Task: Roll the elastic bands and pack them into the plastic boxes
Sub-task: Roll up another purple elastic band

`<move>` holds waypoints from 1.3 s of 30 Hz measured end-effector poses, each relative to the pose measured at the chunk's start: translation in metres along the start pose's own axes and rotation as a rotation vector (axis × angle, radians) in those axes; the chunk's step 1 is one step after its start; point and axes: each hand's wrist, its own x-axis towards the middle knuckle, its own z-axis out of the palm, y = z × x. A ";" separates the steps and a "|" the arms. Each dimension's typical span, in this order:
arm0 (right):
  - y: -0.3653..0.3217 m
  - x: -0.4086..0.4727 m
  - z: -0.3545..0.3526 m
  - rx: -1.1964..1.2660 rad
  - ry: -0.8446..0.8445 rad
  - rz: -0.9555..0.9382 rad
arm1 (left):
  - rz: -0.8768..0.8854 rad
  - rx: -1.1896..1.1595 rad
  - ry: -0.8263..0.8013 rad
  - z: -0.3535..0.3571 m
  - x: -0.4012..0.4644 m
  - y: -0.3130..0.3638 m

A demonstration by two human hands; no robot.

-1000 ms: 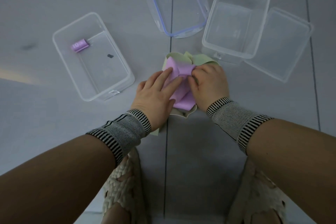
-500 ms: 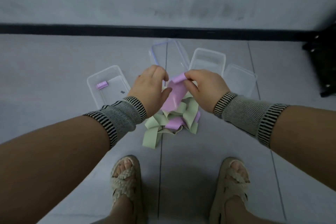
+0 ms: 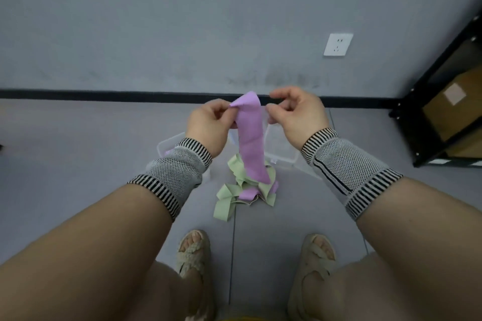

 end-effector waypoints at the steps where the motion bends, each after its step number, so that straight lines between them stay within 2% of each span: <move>1: -0.003 -0.004 -0.002 0.045 0.008 0.016 | -0.008 -0.040 0.014 -0.003 -0.005 0.005; 6: 0.001 -0.019 0.006 0.131 0.033 0.049 | -0.027 -0.065 -0.033 -0.008 -0.022 0.011; 11: 0.009 -0.028 0.025 0.143 -0.069 0.063 | -0.067 -0.094 -0.068 -0.001 -0.024 -0.001; 15: 0.024 -0.026 0.030 0.179 -0.103 0.137 | -0.161 -0.217 -0.107 0.008 -0.018 -0.015; 23: 0.040 -0.012 0.038 0.264 -0.223 0.276 | -0.337 -0.471 -0.056 0.015 0.007 -0.021; 30: 0.043 0.000 0.039 0.230 -0.100 0.311 | -0.361 -0.502 -0.098 0.023 0.012 -0.025; 33: 0.047 0.005 0.035 0.243 -0.039 0.323 | -0.343 -0.417 -0.126 0.026 0.011 -0.027; 39: 0.052 0.013 0.025 0.335 0.048 0.376 | -0.137 0.043 -0.324 0.027 0.007 -0.035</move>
